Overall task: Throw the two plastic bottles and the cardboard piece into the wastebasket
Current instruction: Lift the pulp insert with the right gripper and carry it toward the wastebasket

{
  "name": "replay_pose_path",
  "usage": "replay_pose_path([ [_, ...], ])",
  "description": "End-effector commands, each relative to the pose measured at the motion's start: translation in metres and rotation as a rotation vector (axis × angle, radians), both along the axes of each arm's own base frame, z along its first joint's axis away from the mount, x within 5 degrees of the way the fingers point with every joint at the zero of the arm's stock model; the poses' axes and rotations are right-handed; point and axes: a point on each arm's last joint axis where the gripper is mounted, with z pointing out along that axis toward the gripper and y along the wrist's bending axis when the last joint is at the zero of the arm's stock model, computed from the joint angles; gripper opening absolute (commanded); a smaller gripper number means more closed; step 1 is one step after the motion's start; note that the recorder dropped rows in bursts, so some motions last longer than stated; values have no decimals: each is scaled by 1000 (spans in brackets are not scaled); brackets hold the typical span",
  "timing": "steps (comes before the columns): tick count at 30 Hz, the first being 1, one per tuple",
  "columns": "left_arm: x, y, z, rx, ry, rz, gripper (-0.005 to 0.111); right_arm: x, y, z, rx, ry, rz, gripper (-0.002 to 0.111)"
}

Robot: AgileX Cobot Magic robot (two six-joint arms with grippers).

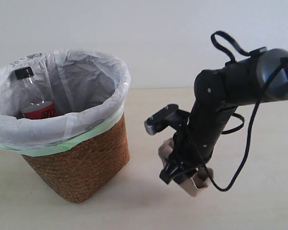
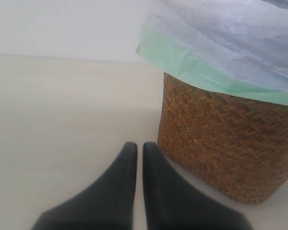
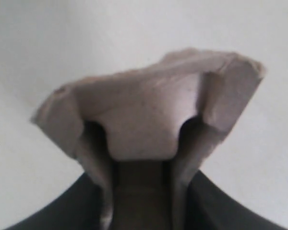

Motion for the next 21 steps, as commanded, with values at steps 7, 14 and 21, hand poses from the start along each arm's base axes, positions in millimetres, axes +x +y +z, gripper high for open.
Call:
replay_pose_path([
  [7, 0, 0, -1, -5, 0, 3, 4, 4, -38, 70, 55, -154, -238, 4],
  [14, 0, 0, -1, -5, 0, 3, 4, 9, -94, 45, 78, -128, -439, 4],
  [21, 0, 0, -1, -5, 0, 3, 4, 7, -153, 22, 89, -55, -707, 4],
])
